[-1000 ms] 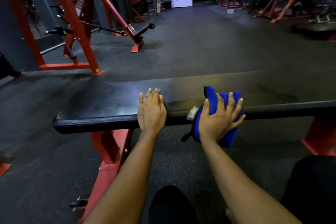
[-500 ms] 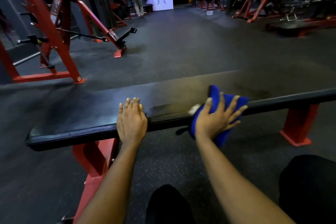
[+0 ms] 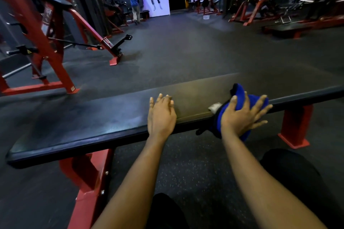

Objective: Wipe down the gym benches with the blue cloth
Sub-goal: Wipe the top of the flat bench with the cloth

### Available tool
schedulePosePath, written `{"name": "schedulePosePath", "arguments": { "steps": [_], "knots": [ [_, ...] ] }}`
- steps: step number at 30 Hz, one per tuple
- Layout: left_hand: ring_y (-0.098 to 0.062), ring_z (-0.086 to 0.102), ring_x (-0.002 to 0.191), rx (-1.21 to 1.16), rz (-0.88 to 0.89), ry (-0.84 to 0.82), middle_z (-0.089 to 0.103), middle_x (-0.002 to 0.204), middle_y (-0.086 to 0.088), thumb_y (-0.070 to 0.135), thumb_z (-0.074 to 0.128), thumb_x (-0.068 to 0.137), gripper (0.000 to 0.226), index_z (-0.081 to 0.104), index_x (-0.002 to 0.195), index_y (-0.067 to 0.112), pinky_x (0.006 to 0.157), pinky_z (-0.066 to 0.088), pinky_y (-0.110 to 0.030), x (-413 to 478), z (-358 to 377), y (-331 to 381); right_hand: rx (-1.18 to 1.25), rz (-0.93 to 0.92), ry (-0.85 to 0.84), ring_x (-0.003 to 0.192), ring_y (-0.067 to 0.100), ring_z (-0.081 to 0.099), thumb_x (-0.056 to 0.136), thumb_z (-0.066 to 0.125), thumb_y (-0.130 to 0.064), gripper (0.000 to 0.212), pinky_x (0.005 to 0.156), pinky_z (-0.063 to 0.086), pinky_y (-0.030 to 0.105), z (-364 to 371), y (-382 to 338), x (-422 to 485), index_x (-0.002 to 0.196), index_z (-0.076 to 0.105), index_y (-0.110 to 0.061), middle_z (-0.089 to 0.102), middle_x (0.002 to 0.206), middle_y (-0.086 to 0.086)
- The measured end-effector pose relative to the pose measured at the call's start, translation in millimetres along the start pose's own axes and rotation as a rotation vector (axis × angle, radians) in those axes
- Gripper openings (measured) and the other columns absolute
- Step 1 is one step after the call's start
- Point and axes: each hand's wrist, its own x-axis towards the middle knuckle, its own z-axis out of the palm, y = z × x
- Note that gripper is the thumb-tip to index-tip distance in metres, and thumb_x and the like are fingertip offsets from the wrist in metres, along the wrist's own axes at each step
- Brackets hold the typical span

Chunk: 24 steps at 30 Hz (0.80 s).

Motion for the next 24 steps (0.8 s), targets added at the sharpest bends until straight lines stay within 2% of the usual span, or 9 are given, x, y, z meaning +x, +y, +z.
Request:
{"name": "schedulePosePath", "arguments": {
  "steps": [2, 6, 9, 14, 16, 18, 21, 24],
  "knots": [
    [-0.024, 0.037, 0.141, 0.057, 0.032, -0.030, 0.054, 0.140, -0.015, 0.023, 0.035, 0.104, 0.040, 0.056, 0.133, 0.006, 0.122, 0.007, -0.034, 2, 11, 1, 0.046, 0.077, 0.004, 0.152, 0.030, 0.002, 0.090, 0.053, -0.048, 0.049, 0.112, 0.006, 0.068, 0, -6, -3, 0.137, 0.058, -0.031, 0.016, 0.165, 0.000],
    [-0.026, 0.050, 0.129, 0.144, 0.004, 0.009, 0.063, 0.127, -0.011, 0.028, 0.036, 0.102, 0.038, 0.062, 0.121, 0.009, 0.119, 0.022, -0.037, 4, 21, -2, 0.045, -0.136, -0.020, 0.152, 0.033, 0.002, 0.091, 0.053, -0.048, 0.049, 0.113, 0.015, 0.064, 13, -13, -53, 0.137, 0.057, -0.031, 0.019, 0.164, 0.004],
    [-0.027, 0.051, 0.128, 0.165, 0.001, 0.038, 0.062, 0.130, -0.011, 0.028, 0.038, 0.101, 0.038, 0.061, 0.124, 0.009, 0.118, 0.025, -0.037, 3, 22, 0, 0.019, -0.200, -0.062, 0.152, 0.032, 0.002, 0.090, 0.054, -0.045, 0.047, 0.116, 0.013, 0.060, 10, 1, -27, 0.134, 0.059, -0.031, 0.017, 0.164, 0.005],
    [-0.029, 0.041, 0.137, 0.153, -0.055, -0.002, 0.055, 0.140, -0.012, 0.026, 0.041, 0.100, 0.037, 0.059, 0.128, 0.009, 0.120, 0.018, -0.039, 6, 22, 4, 0.060, 0.014, 0.010, 0.151, 0.036, 0.004, 0.090, 0.058, -0.038, 0.047, 0.115, 0.015, 0.058, -16, 33, 86, 0.135, 0.061, -0.023, 0.016, 0.164, 0.008],
    [-0.029, 0.036, 0.141, 0.113, -0.094, -0.042, 0.051, 0.143, -0.013, 0.025, 0.043, 0.100, 0.038, 0.057, 0.131, 0.008, 0.120, 0.015, -0.042, 17, 26, 14, 0.104, 0.076, 0.037, 0.151, 0.036, 0.004, 0.090, 0.057, -0.038, 0.048, 0.114, 0.018, 0.061, -17, 30, 92, 0.136, 0.060, -0.024, 0.017, 0.164, 0.007],
    [-0.028, 0.036, 0.141, 0.071, -0.037, -0.088, 0.052, 0.143, -0.013, 0.025, 0.043, 0.101, 0.038, 0.056, 0.132, 0.007, 0.119, 0.012, -0.043, 37, 40, 32, 0.128, 0.029, 0.062, 0.151, 0.038, 0.008, 0.088, 0.057, -0.038, 0.049, 0.112, 0.020, 0.062, -10, 22, 68, 0.134, 0.061, -0.024, 0.020, 0.163, 0.009],
    [-0.031, 0.049, 0.127, 0.028, 0.074, -0.154, 0.060, 0.129, -0.015, 0.027, 0.043, 0.101, 0.032, 0.060, 0.121, 0.008, 0.114, 0.021, -0.045, 71, 67, 69, 0.144, -0.079, 0.060, 0.150, 0.038, 0.007, 0.087, 0.057, -0.038, 0.049, 0.115, 0.018, 0.055, 1, 24, 40, 0.133, 0.062, -0.022, 0.020, 0.162, 0.013],
    [-0.035, 0.057, 0.112, -0.031, 0.118, -0.224, 0.066, 0.116, -0.016, 0.030, 0.044, 0.100, 0.030, 0.063, 0.111, 0.010, 0.105, 0.035, -0.044, 98, 94, 107, 0.160, -0.049, 0.045, 0.151, 0.037, 0.001, 0.088, 0.056, -0.038, 0.050, 0.118, 0.014, 0.053, 0, 38, 77, 0.135, 0.061, -0.022, 0.015, 0.164, 0.009]
  ]
}}
